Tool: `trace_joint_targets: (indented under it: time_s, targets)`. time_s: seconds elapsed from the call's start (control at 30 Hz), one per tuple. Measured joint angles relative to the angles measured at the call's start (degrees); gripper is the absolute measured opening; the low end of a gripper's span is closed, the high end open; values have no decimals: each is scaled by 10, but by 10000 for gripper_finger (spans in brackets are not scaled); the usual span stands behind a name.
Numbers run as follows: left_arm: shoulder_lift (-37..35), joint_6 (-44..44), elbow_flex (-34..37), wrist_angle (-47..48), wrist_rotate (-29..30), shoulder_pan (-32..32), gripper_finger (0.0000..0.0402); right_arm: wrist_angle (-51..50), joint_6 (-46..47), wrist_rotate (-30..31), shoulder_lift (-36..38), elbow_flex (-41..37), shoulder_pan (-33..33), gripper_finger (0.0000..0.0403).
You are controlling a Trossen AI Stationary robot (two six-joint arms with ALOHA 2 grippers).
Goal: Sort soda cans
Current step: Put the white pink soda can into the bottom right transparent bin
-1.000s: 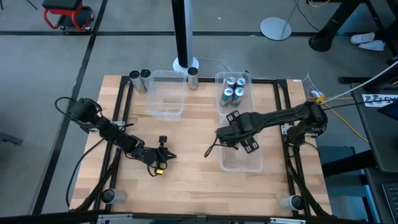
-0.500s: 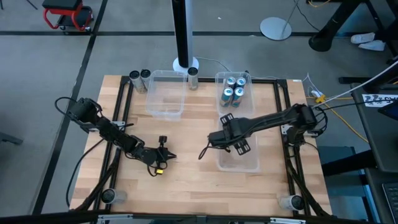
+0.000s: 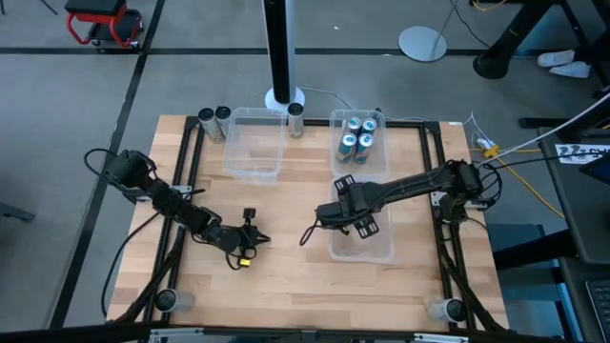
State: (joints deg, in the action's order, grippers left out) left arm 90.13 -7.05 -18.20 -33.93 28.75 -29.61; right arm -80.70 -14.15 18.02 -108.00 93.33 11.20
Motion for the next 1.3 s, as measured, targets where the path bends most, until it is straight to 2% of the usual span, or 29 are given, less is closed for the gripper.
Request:
trace_joint_targets:
  time_s: [0.13,0.33,0.6,0.93,1.3]
  targets:
    - [0,0,0,0,0,0,8,0,4,-20,0,20,-5,284]
    - [0,-5,0,0,0,0,8,4,-1,-20,-1,26,-11,285]
    - [0,-7,0,4,0,-2,8,21,-40,-31,-16,27,-26,285]
    - [0,-5,0,3,0,-2,8,35,-56,-5,-17,27,-27,285]
    - [0,-6,0,3,0,-2,8,48,-58,-6,-16,26,-30,285]
